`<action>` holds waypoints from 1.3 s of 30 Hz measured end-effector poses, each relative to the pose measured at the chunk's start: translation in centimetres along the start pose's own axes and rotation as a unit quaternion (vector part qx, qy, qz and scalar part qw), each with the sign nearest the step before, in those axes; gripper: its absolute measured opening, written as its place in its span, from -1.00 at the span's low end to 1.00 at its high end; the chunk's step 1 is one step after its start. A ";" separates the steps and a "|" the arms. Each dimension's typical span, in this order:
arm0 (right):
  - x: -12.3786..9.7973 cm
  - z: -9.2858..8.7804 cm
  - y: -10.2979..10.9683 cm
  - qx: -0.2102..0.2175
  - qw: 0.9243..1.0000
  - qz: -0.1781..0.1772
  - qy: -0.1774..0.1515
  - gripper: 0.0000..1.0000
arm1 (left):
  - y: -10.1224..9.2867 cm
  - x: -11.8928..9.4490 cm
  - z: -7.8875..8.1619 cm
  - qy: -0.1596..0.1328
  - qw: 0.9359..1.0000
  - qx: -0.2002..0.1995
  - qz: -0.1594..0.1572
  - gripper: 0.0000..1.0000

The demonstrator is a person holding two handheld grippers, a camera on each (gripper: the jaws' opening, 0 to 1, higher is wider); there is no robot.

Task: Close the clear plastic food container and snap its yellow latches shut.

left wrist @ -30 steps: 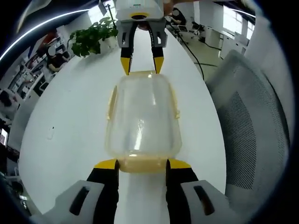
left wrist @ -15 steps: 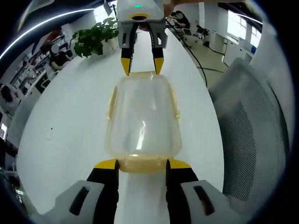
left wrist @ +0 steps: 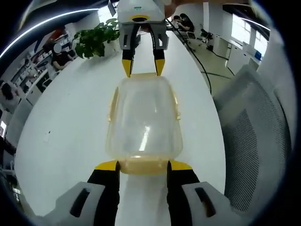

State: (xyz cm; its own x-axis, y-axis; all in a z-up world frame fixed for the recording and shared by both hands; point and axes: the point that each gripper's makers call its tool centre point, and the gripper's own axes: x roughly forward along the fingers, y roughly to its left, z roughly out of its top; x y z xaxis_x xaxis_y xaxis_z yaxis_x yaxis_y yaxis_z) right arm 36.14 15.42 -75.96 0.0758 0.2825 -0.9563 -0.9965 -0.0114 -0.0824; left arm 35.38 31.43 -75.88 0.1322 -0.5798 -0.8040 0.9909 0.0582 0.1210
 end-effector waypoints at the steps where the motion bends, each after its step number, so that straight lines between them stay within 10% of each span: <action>1: 0.0 -0.1 0.0 0.000 1.000 0.000 0.000 -0.27 | 0.0 0.0 0.1 -0.001 1.000 0.000 0.001 -0.25; 39: -0.2 -4.5 -1.7 -0.016 1.000 0.010 0.020 -0.27 | 0.7 2.7 3.5 -0.024 0.999 -0.020 0.009 -0.25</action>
State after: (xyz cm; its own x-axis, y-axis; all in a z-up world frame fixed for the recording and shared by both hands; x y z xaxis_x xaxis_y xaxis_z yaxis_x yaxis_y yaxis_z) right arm 38.00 11.02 -76.91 0.0578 0.2438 -0.9681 -0.9963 -0.0477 -0.0715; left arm 36.32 27.01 -75.92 0.1503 -0.6159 -0.7733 0.9886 0.1012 0.1116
